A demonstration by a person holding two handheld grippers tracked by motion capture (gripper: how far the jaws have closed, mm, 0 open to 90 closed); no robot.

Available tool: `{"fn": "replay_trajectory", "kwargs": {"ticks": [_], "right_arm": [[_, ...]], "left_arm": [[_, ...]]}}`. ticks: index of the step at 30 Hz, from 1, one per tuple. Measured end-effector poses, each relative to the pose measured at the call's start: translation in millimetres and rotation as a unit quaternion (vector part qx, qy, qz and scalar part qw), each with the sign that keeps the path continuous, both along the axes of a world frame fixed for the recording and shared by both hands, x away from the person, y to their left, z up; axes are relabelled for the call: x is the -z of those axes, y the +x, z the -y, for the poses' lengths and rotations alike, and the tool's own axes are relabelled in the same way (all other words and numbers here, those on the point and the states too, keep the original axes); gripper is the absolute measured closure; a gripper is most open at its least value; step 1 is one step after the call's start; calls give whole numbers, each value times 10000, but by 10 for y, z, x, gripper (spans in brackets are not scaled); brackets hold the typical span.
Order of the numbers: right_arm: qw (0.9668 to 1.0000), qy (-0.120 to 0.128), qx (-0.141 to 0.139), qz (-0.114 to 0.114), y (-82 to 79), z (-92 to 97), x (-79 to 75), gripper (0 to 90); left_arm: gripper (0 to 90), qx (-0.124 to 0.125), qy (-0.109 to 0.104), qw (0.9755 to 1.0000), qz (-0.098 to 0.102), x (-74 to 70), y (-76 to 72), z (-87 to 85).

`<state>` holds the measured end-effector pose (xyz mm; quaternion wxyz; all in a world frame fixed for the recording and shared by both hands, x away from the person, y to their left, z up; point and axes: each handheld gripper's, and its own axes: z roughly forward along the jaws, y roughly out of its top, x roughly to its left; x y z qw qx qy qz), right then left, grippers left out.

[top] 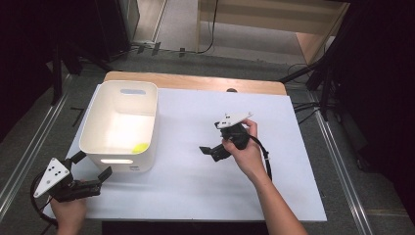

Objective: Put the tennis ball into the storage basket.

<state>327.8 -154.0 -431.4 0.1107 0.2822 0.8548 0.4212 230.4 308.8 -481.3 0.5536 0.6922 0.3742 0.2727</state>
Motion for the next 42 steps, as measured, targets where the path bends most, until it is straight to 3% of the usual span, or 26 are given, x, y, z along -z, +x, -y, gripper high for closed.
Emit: {"fn": "replay_trajectory", "kwargs": {"ticks": [23,42], "right_arm": [[9986,252,468,37,-177,470,284,0],[9950,401,918,-48,-337,874,514,0]], "left_arm": [[0,-2,41,10000,-4,0,0,0],[0,-5,59,10000,1,1,-1,6]]}}
